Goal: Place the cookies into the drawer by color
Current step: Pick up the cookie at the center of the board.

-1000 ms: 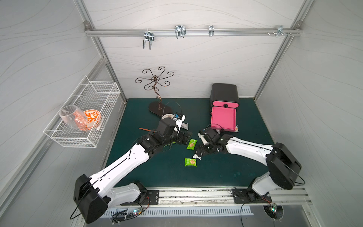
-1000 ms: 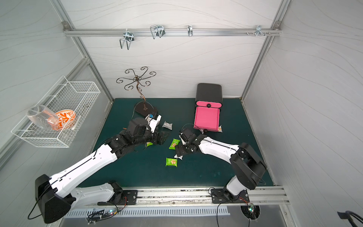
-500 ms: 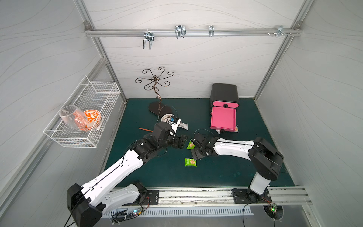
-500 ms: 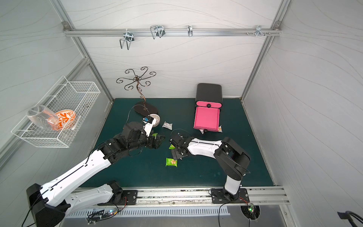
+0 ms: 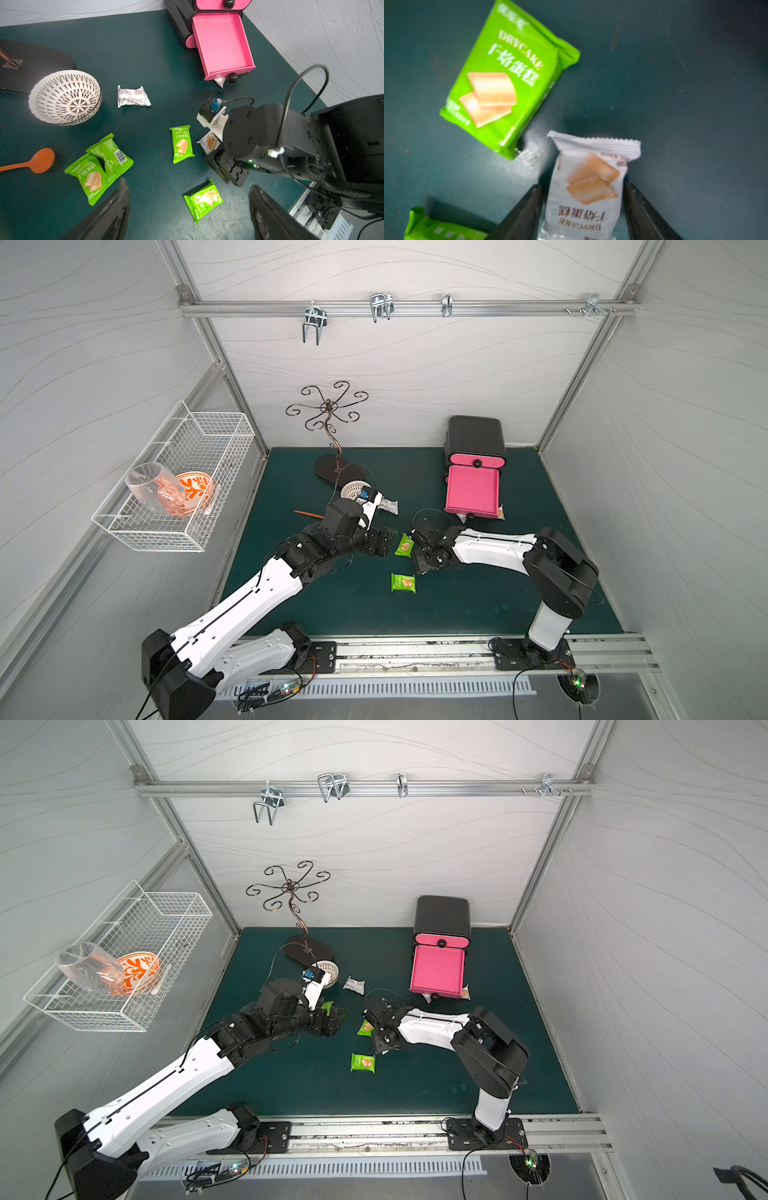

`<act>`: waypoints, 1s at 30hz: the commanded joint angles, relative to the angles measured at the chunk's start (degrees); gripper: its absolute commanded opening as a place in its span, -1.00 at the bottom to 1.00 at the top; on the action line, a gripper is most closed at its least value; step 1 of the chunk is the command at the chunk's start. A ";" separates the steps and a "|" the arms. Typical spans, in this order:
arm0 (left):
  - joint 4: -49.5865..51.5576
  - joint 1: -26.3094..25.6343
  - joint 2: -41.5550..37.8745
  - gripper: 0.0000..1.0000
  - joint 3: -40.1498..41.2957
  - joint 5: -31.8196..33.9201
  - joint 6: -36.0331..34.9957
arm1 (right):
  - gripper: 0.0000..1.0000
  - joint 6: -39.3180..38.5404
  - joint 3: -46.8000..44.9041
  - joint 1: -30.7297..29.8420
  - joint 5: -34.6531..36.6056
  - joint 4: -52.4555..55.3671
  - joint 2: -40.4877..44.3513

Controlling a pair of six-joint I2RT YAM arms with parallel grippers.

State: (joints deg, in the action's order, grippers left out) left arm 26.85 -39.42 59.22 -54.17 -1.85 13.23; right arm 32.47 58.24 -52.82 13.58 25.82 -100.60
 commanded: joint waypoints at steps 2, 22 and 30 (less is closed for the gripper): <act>-1.63 0.16 -0.66 0.81 0.00 -1.05 -0.57 | 0.24 1.18 -1.00 0.86 -0.43 6.95 -1.53; -4.39 0.16 0.49 0.82 -1.46 -5.29 -1.46 | -0.26 -5.22 2.75 11.11 0.39 8.00 21.28; -10.31 0.13 2.51 0.82 -2.24 -17.18 -2.86 | -0.25 -11.95 13.85 27.11 -4.25 2.01 10.52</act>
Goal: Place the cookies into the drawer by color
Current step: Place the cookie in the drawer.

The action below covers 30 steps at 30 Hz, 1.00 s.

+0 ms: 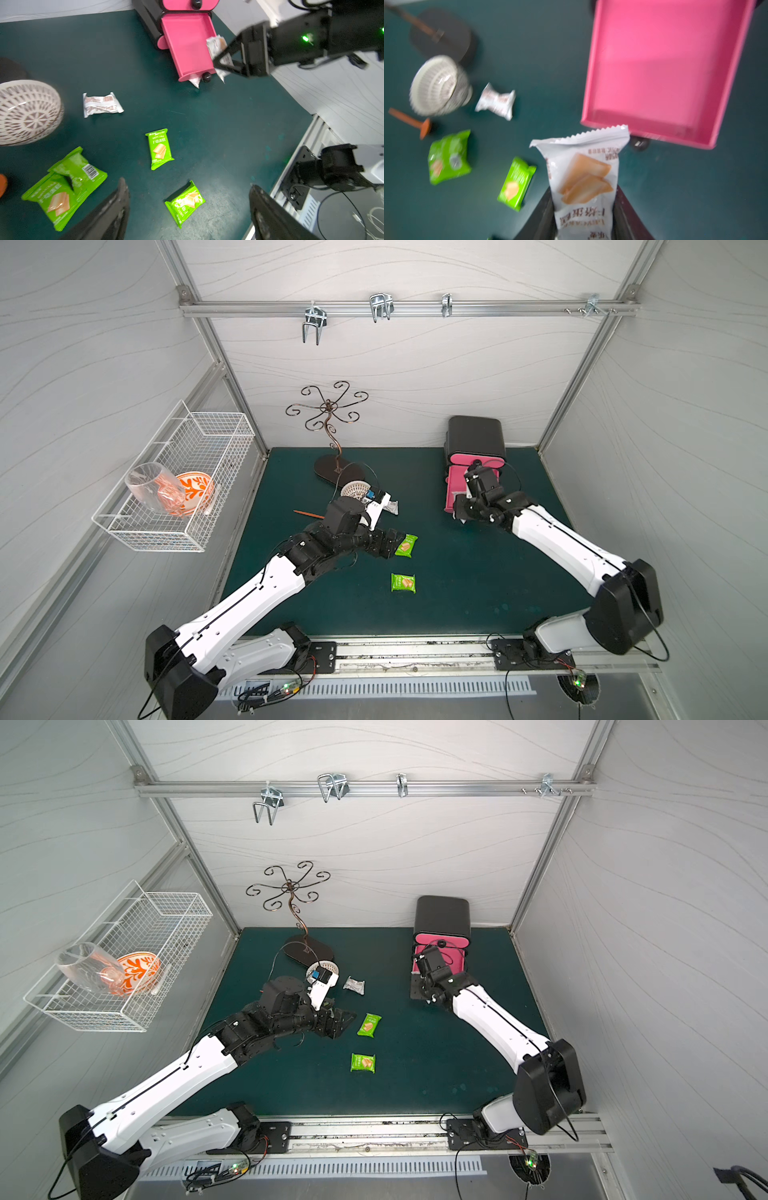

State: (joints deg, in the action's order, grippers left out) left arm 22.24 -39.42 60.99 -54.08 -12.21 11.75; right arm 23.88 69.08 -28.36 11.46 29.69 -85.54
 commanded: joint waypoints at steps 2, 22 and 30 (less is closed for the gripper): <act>-7.27 0.13 1.24 0.82 -2.85 -10.78 -1.73 | -0.25 -3.58 6.69 4.92 -2.96 -2.72 -9.35; -7.67 0.21 4.03 0.82 -6.19 -11.83 -1.90 | 0.26 -4.52 15.32 7.64 -0.87 -3.38 -19.77; -7.73 0.12 5.31 0.82 -7.29 -13.00 -2.08 | 0.12 3.81 -0.20 20.26 -14.82 -5.97 -0.98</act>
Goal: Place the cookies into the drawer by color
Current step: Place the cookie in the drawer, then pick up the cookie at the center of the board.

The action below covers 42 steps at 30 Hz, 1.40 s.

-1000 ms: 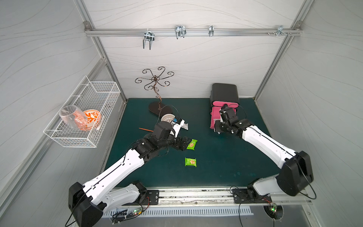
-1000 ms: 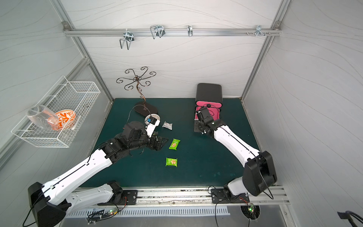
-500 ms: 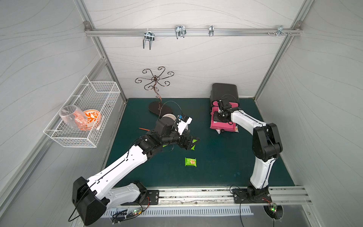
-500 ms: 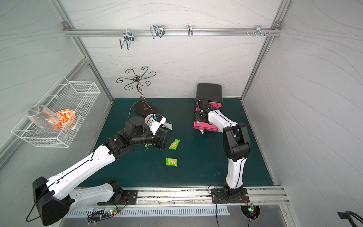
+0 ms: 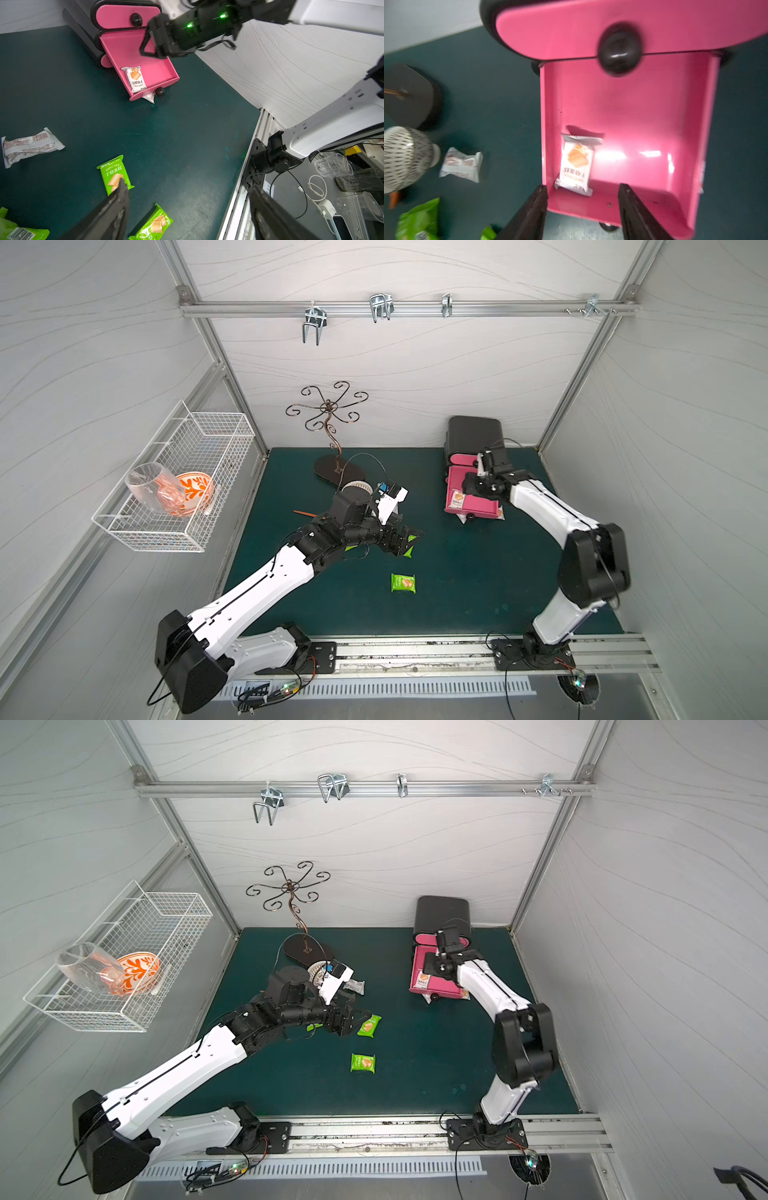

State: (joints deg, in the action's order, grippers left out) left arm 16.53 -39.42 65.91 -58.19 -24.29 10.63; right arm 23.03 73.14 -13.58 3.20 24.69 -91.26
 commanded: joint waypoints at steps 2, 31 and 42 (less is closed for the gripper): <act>-2.34 -0.11 0.62 0.82 -3.23 -1.25 -0.79 | 0.09 7.84 -8.58 10.28 -10.53 -2.97 7.23; -0.18 -2.05 3.04 0.82 -4.13 -4.18 -1.41 | -0.12 16.67 -6.17 20.62 -16.97 -6.41 -17.59; 0.41 -2.05 3.51 0.82 -4.59 -2.48 -1.23 | -0.87 14.88 -8.10 20.87 -12.32 -3.33 -15.60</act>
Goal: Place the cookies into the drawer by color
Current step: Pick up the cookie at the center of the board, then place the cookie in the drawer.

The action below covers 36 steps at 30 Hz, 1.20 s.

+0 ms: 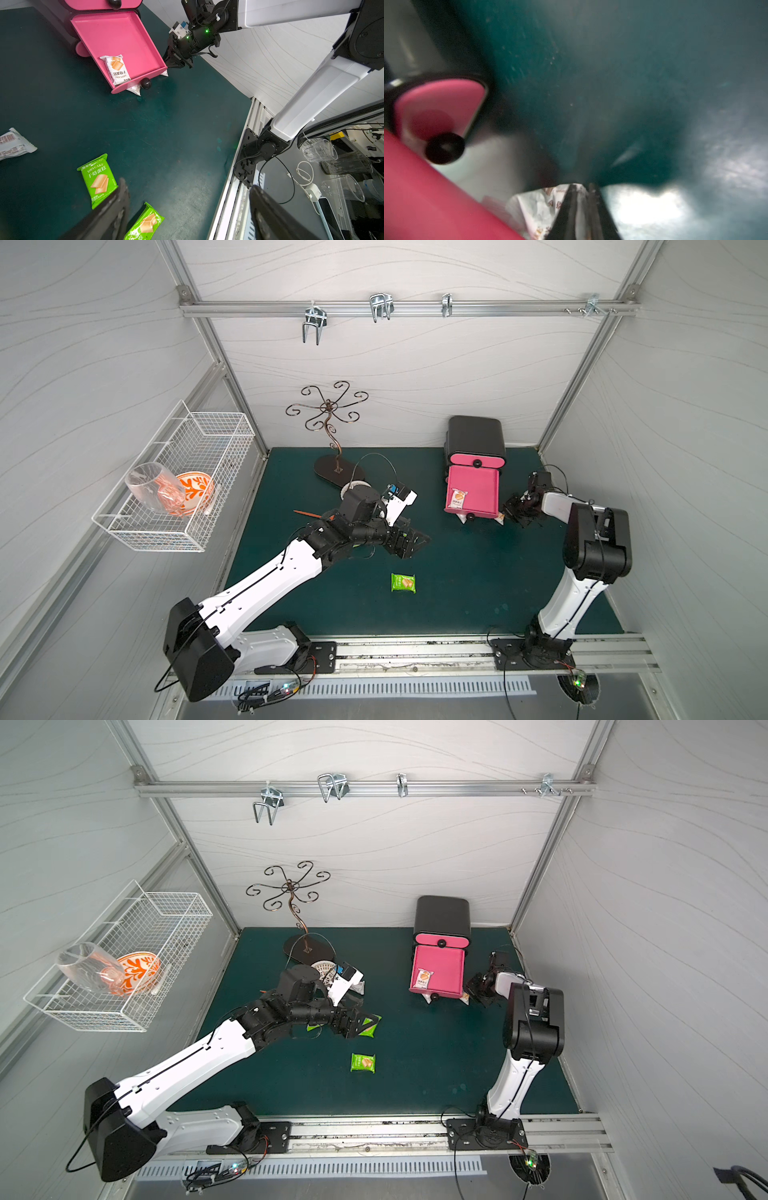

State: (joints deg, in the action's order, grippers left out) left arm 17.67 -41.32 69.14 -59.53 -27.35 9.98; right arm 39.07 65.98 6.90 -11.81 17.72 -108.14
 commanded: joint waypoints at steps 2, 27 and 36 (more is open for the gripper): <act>-0.68 -0.16 0.26 0.82 -3.31 0.65 -0.46 | -0.99 -1.43 -1.11 0.75 3.87 4.31 2.19; -1.09 -0.59 0.61 0.82 -4.34 3.01 -1.07 | -1.00 8.97 4.33 -11.75 8.16 2.26 15.92; -0.11 -0.60 -0.56 0.82 -3.61 3.92 -1.34 | -1.00 9.62 9.46 -13.75 12.41 -0.11 5.26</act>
State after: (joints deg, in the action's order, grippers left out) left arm 18.20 -41.69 69.60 -61.17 -24.10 9.54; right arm 47.70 74.32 -6.76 -1.65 18.90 -101.65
